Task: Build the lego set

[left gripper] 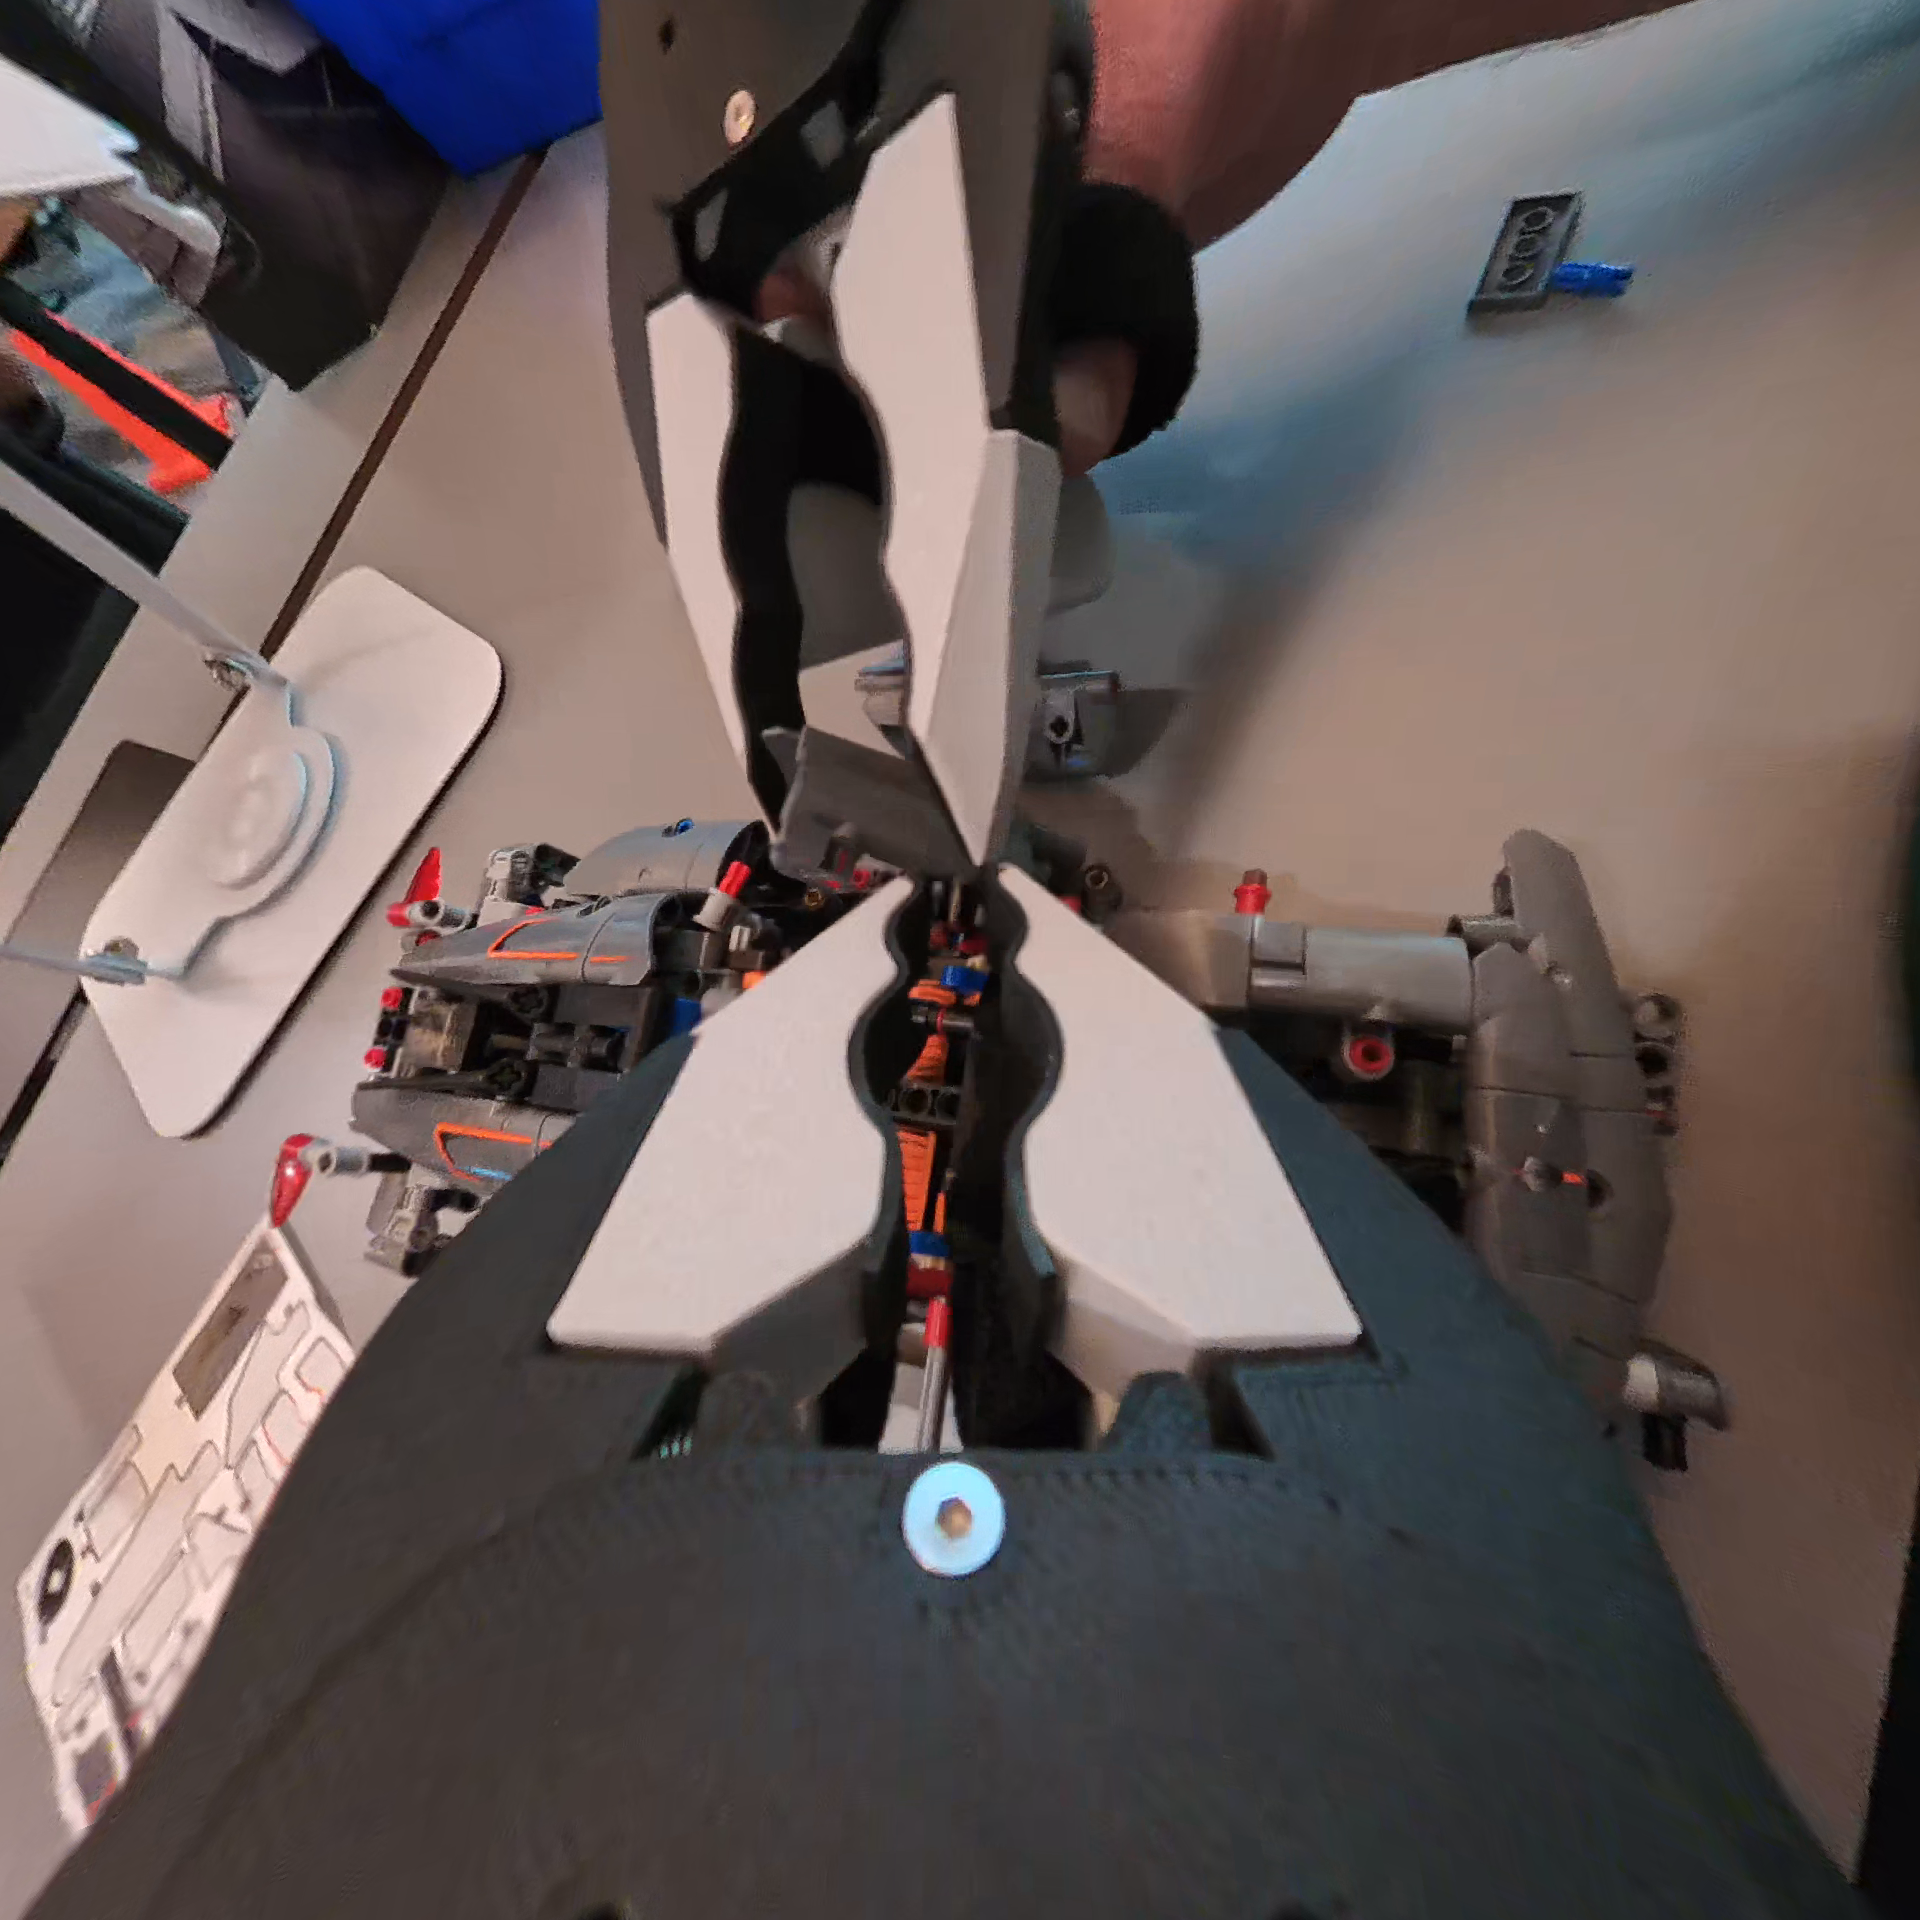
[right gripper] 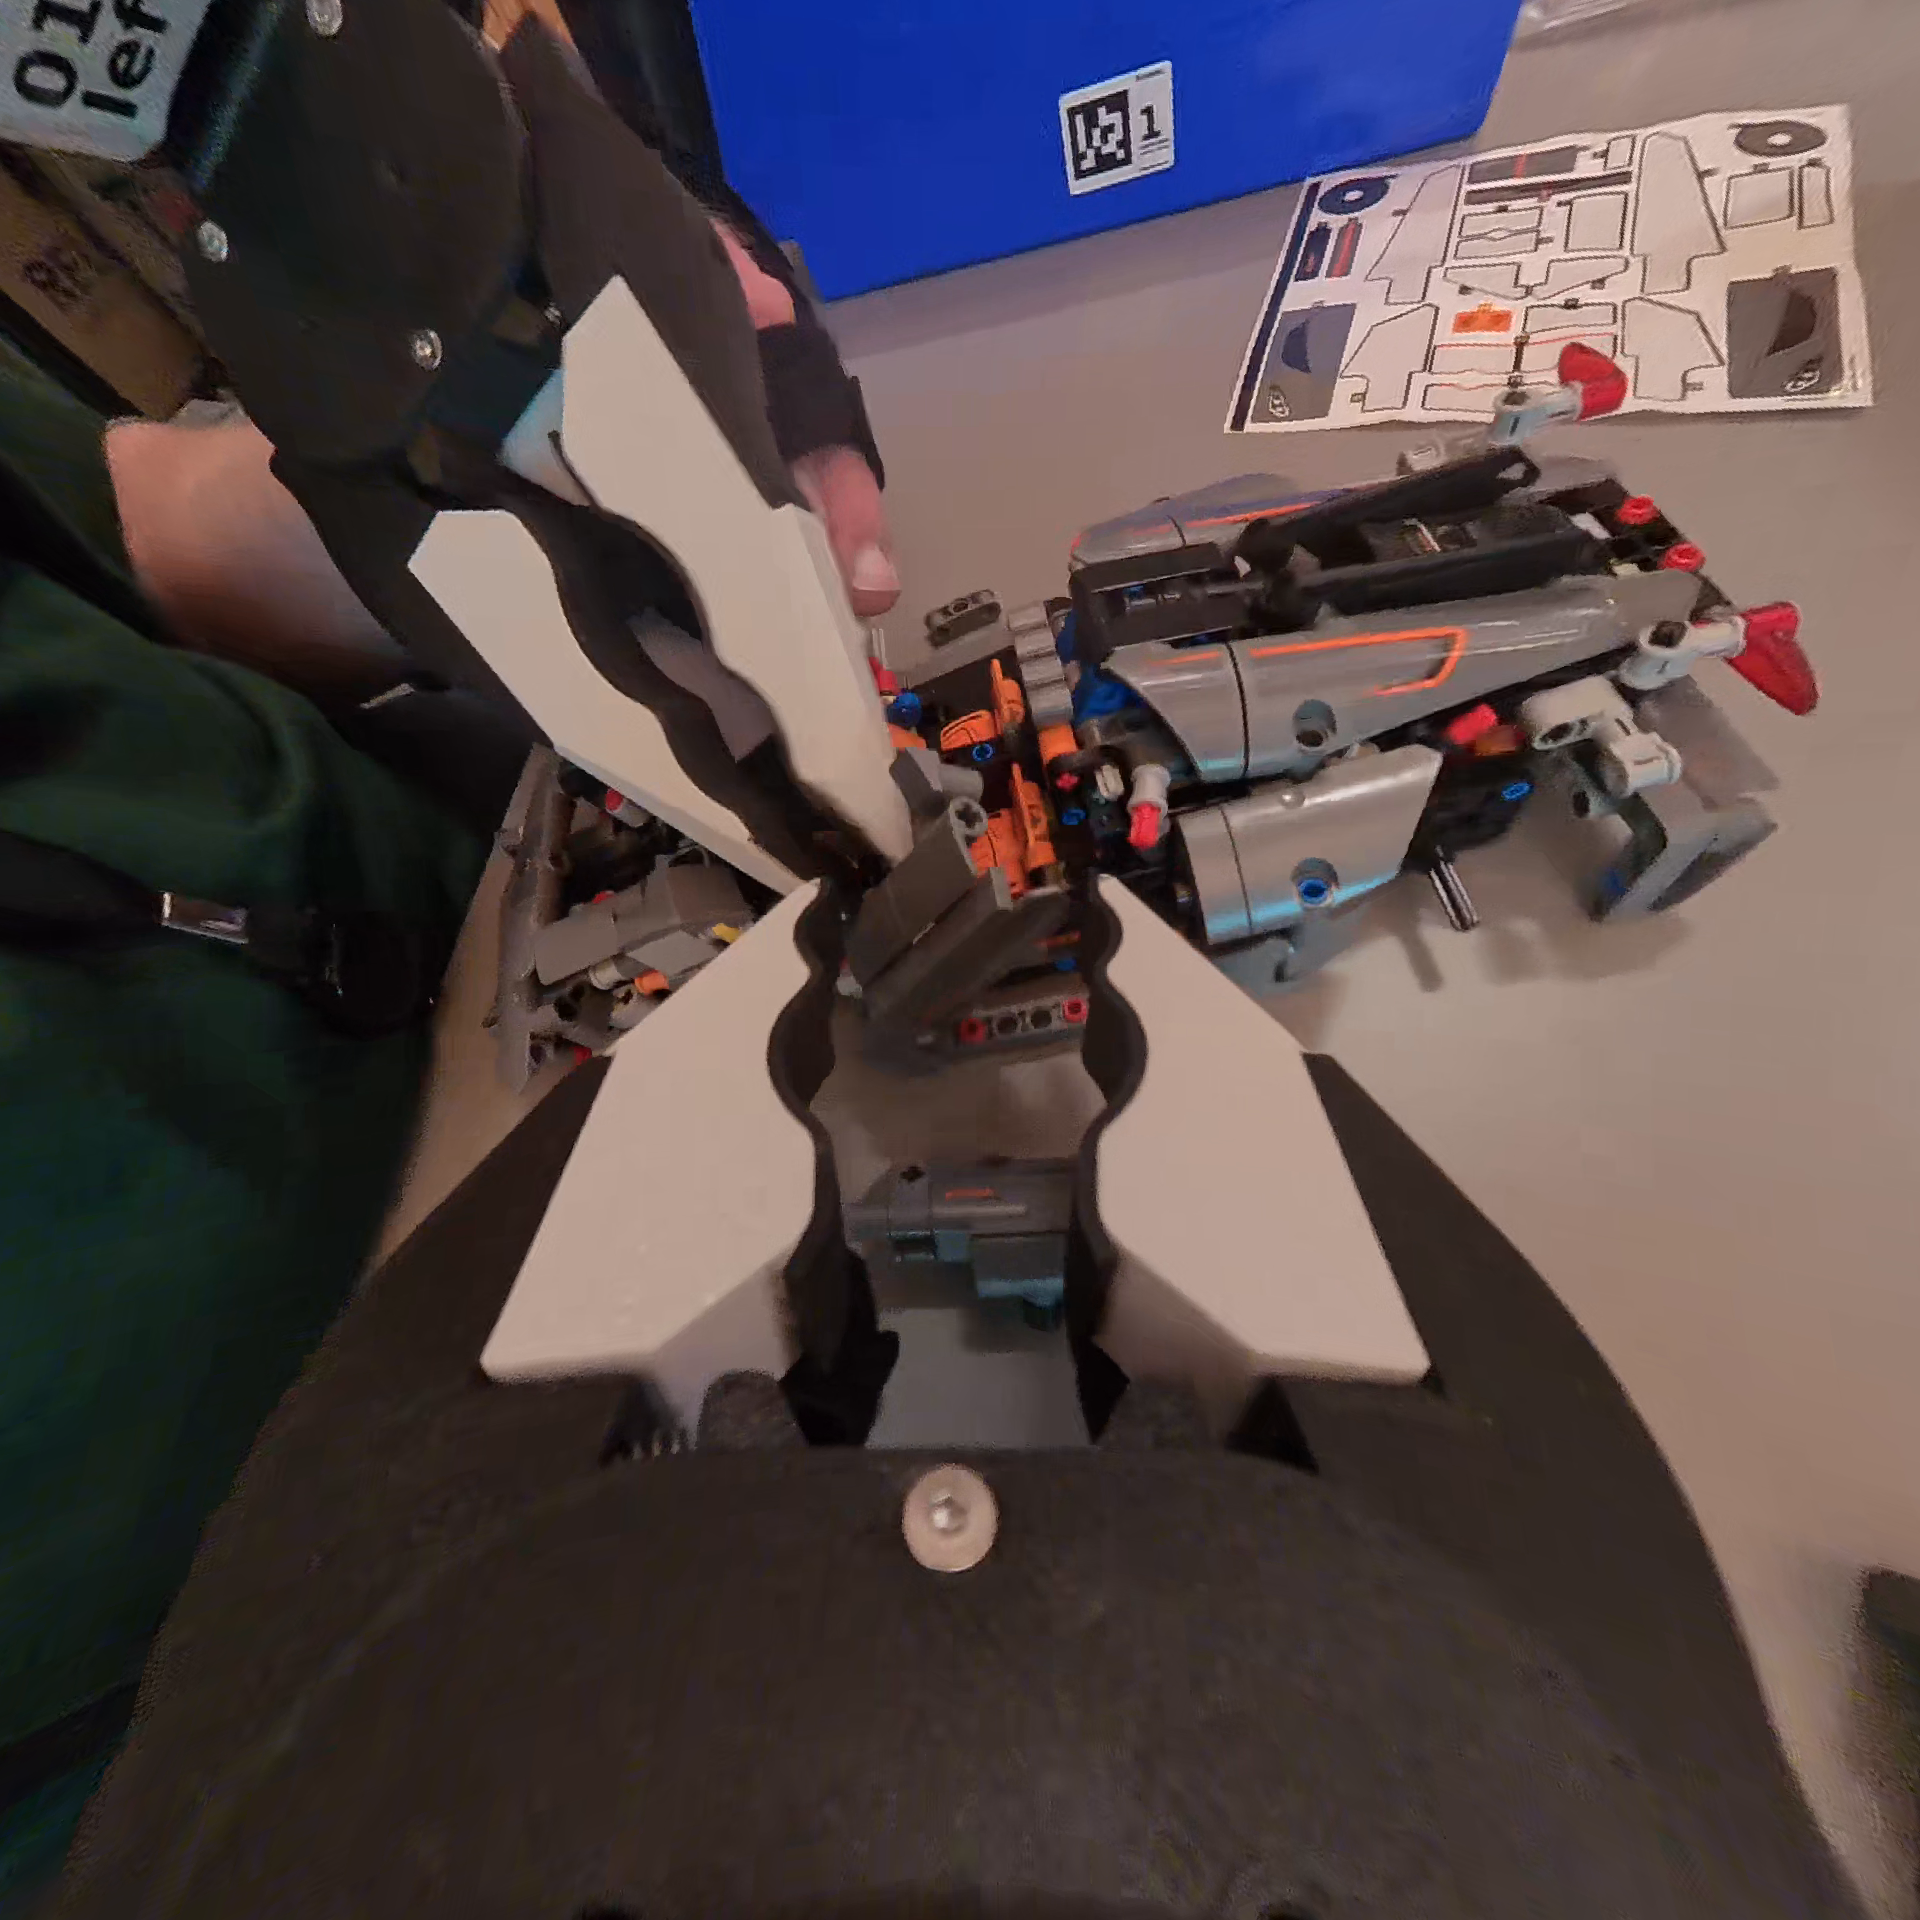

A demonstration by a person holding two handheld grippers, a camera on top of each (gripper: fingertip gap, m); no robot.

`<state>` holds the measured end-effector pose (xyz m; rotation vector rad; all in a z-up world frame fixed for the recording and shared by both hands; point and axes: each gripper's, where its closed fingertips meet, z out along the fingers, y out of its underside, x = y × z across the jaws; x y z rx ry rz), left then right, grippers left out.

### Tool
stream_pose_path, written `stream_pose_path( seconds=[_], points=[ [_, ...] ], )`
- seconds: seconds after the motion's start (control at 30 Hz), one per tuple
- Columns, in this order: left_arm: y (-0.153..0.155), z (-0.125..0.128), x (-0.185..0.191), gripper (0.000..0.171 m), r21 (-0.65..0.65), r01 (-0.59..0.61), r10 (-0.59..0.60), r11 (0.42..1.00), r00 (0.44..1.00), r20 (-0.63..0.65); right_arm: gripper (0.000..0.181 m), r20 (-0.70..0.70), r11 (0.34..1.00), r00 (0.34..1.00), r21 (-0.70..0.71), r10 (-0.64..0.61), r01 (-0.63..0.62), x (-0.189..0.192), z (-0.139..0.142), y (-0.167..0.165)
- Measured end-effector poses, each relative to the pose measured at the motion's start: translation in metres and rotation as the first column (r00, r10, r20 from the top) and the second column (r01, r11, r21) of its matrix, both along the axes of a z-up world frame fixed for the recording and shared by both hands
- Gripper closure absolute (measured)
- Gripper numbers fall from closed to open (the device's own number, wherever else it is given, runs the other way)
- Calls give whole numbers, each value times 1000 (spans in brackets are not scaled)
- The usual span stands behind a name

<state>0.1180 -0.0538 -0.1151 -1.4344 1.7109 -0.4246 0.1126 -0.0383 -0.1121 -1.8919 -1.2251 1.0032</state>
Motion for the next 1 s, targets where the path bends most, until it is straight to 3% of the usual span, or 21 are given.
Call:
stream_pose_path(
  seconds=[0.2,0.53,0.7,1.0],
  points=[
    [-4,1,-4,162,-32,37,-36,999,999,24,150,-29,997,999,-69,37,-39,2,1,-4],
    [-8,1,-12,149,-174,70,-63,982,997,46,152,-48,999,999,35,5,-3,-1,4,-17],
    [-12,-2,-13,160,-246,81,-78,966,997,23,153,-84,996,996,-91,-31,23,1,2,-15],
    [-14,0,-13,163,-337,98,-78,936,994,71,154,-116,978,992,-209,-49,24,2,2,-13]
  ],
)
